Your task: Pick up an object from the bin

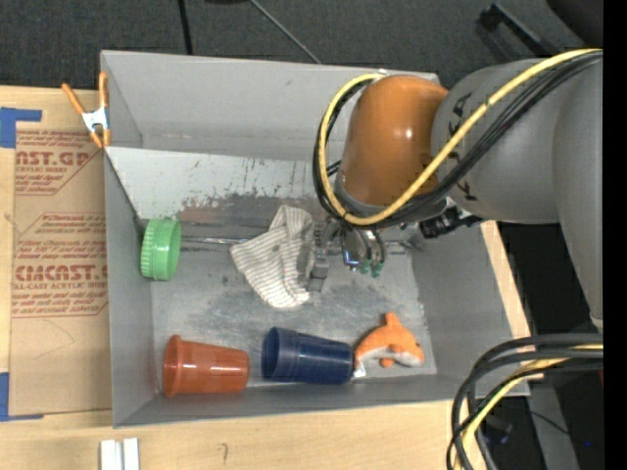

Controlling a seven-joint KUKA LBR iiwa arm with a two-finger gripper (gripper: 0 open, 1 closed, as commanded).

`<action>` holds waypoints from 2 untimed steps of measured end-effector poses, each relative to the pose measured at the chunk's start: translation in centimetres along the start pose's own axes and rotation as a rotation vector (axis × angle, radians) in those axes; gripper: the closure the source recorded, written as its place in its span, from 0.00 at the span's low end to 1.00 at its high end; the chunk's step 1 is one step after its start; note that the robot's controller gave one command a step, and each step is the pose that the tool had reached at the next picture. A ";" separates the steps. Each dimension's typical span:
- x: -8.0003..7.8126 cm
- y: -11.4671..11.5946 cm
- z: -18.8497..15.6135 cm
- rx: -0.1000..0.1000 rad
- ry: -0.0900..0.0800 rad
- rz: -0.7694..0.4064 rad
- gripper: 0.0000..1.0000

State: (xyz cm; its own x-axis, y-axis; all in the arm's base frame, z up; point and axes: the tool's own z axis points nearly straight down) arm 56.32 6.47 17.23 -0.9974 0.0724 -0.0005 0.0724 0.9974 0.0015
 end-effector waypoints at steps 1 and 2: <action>-0.2 0.0 -0.7 0.000 0.000 0.014 1.00; 2.8 1.7 -1.9 0.001 -0.001 -0.199 0.00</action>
Offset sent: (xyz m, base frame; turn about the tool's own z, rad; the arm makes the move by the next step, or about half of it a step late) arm -0.0268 0.0181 0.0190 -0.1986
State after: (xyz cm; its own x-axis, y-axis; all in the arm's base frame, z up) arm 53.68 8.36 19.11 -0.9920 -0.1264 -0.0019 -0.1264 0.9920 0.0006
